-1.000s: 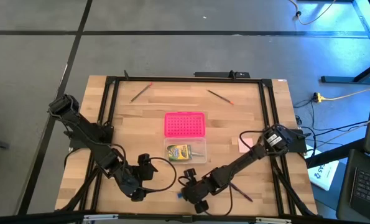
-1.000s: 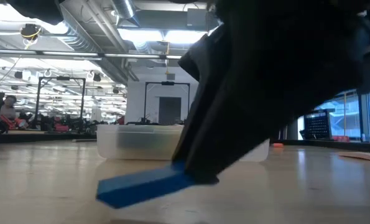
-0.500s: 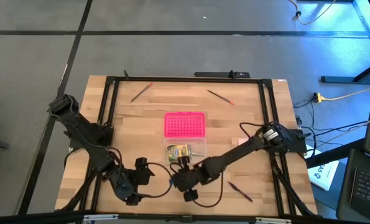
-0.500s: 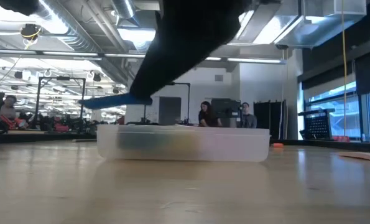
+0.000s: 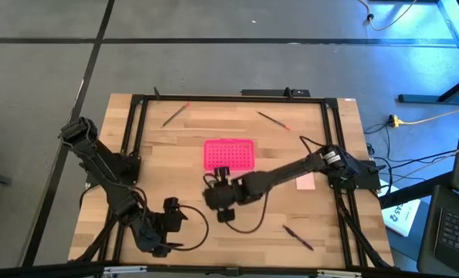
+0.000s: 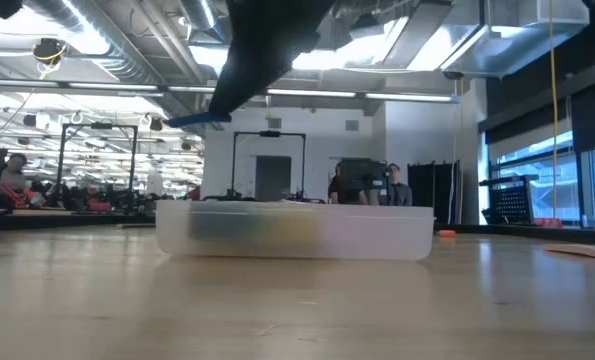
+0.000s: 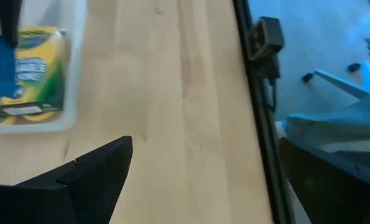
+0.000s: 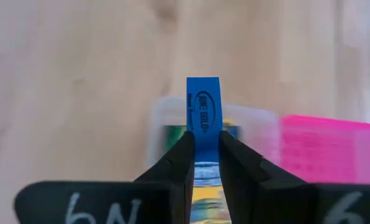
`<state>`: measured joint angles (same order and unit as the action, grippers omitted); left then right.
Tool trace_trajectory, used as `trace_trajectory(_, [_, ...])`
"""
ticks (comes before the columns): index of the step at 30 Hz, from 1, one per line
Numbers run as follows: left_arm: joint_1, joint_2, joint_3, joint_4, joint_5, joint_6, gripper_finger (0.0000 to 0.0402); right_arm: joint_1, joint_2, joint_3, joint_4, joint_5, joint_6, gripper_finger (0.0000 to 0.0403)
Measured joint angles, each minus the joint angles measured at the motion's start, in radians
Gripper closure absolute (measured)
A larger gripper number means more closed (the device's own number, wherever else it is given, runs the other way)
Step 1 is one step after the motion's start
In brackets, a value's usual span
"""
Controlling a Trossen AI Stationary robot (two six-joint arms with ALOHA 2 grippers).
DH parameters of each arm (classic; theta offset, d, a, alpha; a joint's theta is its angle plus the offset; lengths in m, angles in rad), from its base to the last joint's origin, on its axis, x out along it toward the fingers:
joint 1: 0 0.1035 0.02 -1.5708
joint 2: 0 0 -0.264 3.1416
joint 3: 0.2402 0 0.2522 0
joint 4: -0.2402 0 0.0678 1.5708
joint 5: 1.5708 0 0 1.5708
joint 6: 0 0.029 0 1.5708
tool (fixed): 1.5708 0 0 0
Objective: Pack school essentials
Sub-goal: Put the blue eraser into the pencil case
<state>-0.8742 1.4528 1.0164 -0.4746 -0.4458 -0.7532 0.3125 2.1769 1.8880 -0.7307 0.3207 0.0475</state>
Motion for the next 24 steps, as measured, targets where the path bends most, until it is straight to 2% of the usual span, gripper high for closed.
trace_trajectory(8, [0.001, 0.000, 0.000, -0.035, -0.161, -0.006, 0.0006, -0.090, 0.000, 0.000, -0.024, 0.002, -0.005, 0.0338])
trace_trajectory(12, [0.001, 0.000, 0.000, -0.077, -0.217, -0.031, 0.0006, -0.116, 0.003, 0.000, -0.069, -0.048, -0.004, 0.0338])
trace_trajectory(19, [0.001, 0.000, 0.000, -0.139, -0.231, -0.084, 0.0006, -0.125, 0.010, -0.004, -0.092, -0.054, -0.009, 0.0338])
trace_trajectory(24, [0.002, 0.000, 0.000, -0.143, -0.245, -0.084, 0.0006, -0.135, 0.010, -0.060, -0.068, -0.061, -0.012, 0.0338])
